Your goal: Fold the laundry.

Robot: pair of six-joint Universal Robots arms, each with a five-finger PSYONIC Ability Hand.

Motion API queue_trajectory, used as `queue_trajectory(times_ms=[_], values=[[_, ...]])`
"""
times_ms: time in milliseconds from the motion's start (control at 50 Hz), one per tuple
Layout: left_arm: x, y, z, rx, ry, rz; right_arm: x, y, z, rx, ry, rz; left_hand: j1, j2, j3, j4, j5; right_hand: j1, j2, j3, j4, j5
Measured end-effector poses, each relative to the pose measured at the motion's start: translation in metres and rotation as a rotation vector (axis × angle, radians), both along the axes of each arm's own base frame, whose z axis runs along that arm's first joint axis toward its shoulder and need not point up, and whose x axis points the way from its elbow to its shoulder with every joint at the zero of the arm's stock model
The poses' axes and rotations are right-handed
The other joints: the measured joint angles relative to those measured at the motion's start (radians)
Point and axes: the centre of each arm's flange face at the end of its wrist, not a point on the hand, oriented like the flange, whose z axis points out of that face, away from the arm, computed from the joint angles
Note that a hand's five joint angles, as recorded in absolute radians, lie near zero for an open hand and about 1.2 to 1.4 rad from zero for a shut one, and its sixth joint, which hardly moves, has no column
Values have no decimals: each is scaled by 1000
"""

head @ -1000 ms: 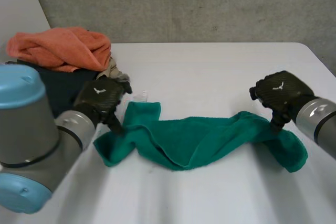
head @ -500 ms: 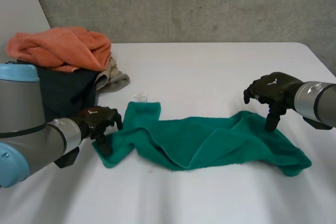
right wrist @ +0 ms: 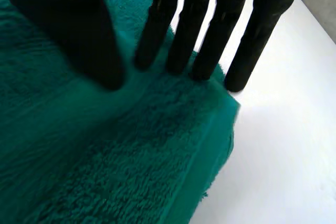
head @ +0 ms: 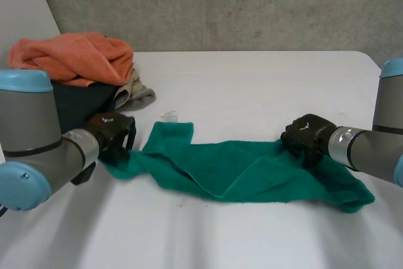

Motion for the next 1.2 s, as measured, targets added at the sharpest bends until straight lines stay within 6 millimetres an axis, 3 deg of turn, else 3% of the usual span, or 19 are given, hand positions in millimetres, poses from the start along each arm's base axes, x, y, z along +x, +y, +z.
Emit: queue_trajectory(times_ms=[160,200,300,360,440,460,520,540,640,740,860,1080,1200], values=[[-11,-21,26,-156,49,-13,0,-12,10,-68,-27,-28,0,1,2,1,0,50,77,102,111,88],[-20,-35,47,-268,86,-21,2,-26,24,-160,-62,-61,0,4,6,2,0,50,77,103,113,88],[-38,-71,126,-651,217,-24,1,-66,91,-512,-226,-202,0,4,6,4,0,50,77,103,113,88],[-42,-80,171,-859,290,-11,-2,-74,136,-699,-344,-264,0,4,6,4,0,50,77,103,113,88],[-49,-76,206,-1013,359,2,-8,-70,169,-805,-440,-304,0,4,6,4,0,22,46,84,94,70],[-50,-74,207,-1018,364,2,-8,-69,169,-801,-444,-307,0,4,6,4,0,-155,-140,-111,-82,-106],[-54,-67,197,-984,359,-4,-9,-60,155,-715,-426,-316,0,4,6,5,0,-632,-632,-583,-575,-606],[-55,-64,191,-962,352,-6,-9,-57,148,-675,-413,-317,0,4,6,5,0,-689,-695,-663,-661,-688],[-53,-46,156,-839,300,-20,-8,-37,106,-450,-355,-323,0,5,8,5,0,-714,-718,-715,-723,-758],[-46,-29,144,-783,273,-23,0,-22,81,-277,-396,-348,0,6,9,5,0,-714,-718,-719,-723,-763],[-38,-11,167,-818,286,-21,16,-11,64,-104,-529,-394,0,6,9,5,0,-714,-718,-719,-723,-763],[-25,34,236,-929,345,-33,87,14,18,181,-668,-289,0,6,9,5,0,-714,-718,-719,-723,-760],[-22,56,261,-977,378,-48,119,15,-10,250,-700,-244,0,6,9,5,0,-703,-714,-708,-711,-710]])
